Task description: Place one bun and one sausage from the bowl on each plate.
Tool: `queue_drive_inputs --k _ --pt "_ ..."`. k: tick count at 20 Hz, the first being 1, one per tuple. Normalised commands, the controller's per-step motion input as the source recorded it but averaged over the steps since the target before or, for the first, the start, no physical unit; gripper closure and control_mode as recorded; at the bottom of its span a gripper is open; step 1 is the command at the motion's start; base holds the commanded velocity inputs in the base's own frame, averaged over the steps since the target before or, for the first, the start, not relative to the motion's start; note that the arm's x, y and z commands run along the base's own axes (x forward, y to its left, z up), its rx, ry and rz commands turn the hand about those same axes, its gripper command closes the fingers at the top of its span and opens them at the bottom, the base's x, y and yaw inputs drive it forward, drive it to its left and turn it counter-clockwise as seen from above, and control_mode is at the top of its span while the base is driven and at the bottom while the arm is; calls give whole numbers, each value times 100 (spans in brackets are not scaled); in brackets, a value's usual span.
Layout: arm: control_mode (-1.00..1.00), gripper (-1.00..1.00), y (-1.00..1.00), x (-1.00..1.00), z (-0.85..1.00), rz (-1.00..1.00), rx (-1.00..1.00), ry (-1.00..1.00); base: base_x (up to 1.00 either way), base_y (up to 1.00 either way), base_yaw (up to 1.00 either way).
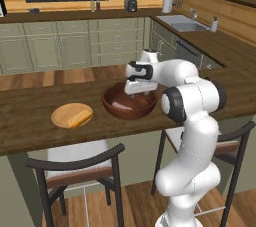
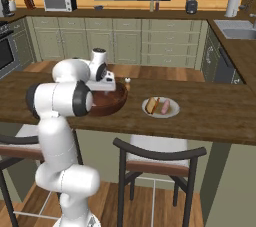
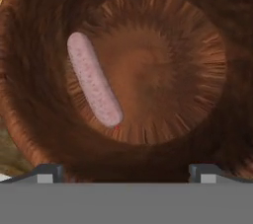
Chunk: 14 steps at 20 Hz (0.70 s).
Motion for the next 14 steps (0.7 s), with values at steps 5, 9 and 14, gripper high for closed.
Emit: queue_drive_inputs --k 5,9,14 --pt "-100 -100 32 26 -9 22 4 0 0 0 0" --pt "-100 -100 29 6 -34 9 0 -7 0 0 0" --pt "-100 -100 6 0 -25 1 0 -9 0 0 0"
